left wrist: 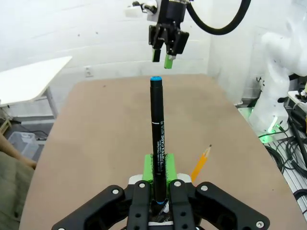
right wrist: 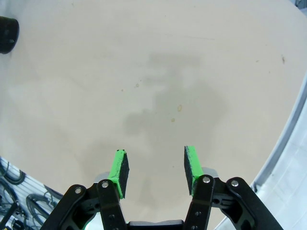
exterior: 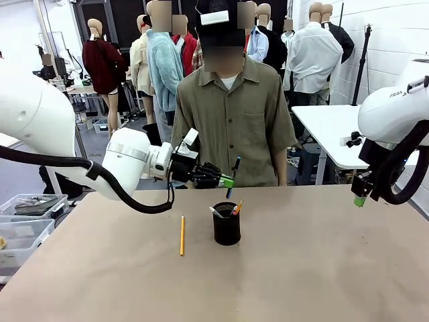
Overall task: Place the pens into the pen holder.
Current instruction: Pick up a writing instrument from the table and place it into the Pen holder.
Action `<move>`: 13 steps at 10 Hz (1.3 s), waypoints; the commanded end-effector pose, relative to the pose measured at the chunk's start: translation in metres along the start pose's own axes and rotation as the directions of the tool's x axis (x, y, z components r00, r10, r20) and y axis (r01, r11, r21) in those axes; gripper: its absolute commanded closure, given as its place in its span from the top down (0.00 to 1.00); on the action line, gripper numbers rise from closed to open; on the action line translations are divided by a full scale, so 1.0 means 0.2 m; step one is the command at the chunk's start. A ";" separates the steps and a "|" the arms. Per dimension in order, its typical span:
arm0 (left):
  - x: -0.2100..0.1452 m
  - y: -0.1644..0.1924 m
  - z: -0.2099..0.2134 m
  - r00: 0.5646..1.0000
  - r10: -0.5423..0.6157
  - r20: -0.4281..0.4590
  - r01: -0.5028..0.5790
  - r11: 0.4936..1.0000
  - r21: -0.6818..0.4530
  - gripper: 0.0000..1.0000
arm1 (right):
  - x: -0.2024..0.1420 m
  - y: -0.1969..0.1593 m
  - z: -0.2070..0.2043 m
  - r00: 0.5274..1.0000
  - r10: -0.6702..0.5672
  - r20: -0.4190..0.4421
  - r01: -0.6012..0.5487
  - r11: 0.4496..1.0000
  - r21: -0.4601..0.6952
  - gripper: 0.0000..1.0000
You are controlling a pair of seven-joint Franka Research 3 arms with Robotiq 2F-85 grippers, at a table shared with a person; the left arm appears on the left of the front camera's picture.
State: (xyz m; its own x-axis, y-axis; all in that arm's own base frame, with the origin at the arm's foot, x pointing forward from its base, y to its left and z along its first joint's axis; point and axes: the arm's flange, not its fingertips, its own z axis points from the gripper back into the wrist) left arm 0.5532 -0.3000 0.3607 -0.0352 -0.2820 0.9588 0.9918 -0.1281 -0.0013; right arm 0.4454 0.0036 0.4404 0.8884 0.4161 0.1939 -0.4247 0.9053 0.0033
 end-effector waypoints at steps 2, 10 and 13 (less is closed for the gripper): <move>-0.09 0.05 -0.03 0.996 0.068 -0.049 -0.070 0.997 -0.036 0.00 | -0.01 0.00 -0.01 1.000 0.009 -0.001 -0.009 0.999 -0.031 0.60; -0.26 0.02 -0.02 0.989 0.129 -0.072 -0.130 0.991 -0.005 0.36 | -0.01 0.00 -0.01 1.000 0.009 -0.001 -0.009 0.999 -0.031 0.60; -0.23 -0.02 0.03 0.993 0.093 -0.071 -0.091 0.995 0.035 0.56 | -0.01 0.00 -0.01 1.000 0.009 -0.001 -0.009 0.999 -0.031 0.60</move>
State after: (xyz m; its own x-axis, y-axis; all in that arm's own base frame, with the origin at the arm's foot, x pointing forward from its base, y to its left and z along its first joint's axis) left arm 0.5607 -0.2861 0.3115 0.0664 -0.3491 0.9347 0.9905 -0.0900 -0.1040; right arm 0.4454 0.0036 0.4403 0.8884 0.4160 0.1939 -0.4247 0.9053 0.0033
